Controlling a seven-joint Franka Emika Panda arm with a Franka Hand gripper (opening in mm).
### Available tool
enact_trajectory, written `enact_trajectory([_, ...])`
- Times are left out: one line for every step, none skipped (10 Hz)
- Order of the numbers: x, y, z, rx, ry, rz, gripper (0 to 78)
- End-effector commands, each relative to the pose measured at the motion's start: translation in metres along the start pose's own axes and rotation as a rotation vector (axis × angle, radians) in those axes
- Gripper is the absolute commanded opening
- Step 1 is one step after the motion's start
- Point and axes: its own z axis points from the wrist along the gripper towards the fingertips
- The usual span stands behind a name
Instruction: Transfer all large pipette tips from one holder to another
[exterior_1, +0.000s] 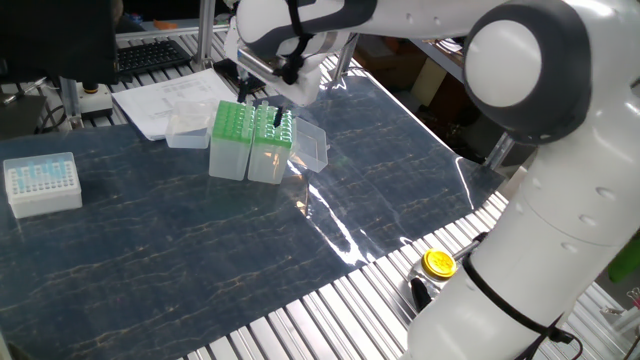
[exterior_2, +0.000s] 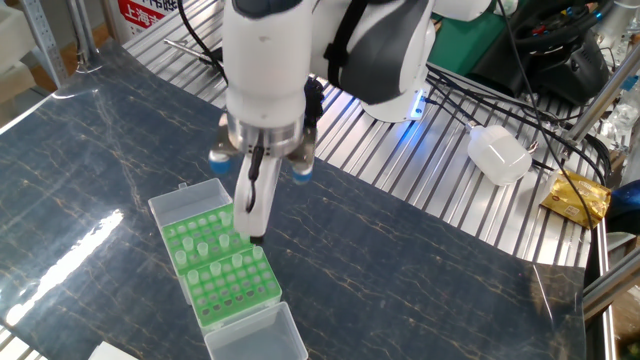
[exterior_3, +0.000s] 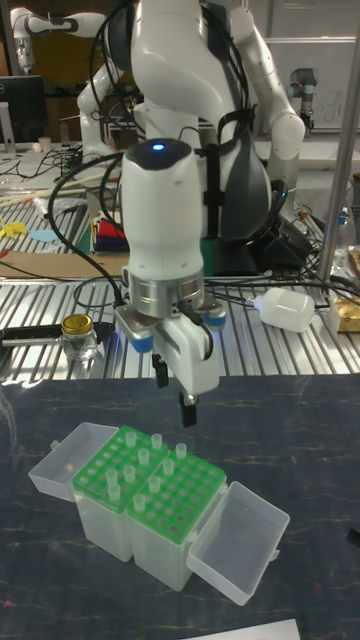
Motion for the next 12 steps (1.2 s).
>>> enact_trajectory([0.0, 0.006, 0.006, 0.0, -0.006, 0.046, 77.4])
enact_trajectory([0.0, 0.007, 0.008, 0.0, -0.005, 0.074, 77.4])
enact_trajectory([0.001, 0.007, 0.009, -0.001, -0.002, 0.086, 77.4])
enact_trajectory([0.002, 0.007, 0.01, -0.002, 0.0, 0.093, 77.4])
enact_trajectory([0.003, 0.009, 0.012, -0.004, 0.0, 0.105, 77.4])
enact_trajectory([0.003, 0.01, 0.015, -0.005, -0.003, 0.112, 77.4])
enact_trajectory([0.003, 0.011, 0.018, -0.008, -0.005, 0.111, 77.4])
enact_trajectory([0.003, 0.012, 0.023, -0.013, -0.007, 0.114, 77.4])
enact_trajectory([0.004, 0.012, 0.026, -0.017, -0.005, 0.12, 77.4])
enact_trajectory([0.004, 0.013, 0.028, -0.019, -0.005, 0.124, 77.4])
enact_trajectory([0.003, 0.013, 0.03, -0.018, -0.007, 0.126, 77.4])
enact_trajectory([0.003, 0.014, 0.031, -0.02, -0.005, 0.129, 77.4])
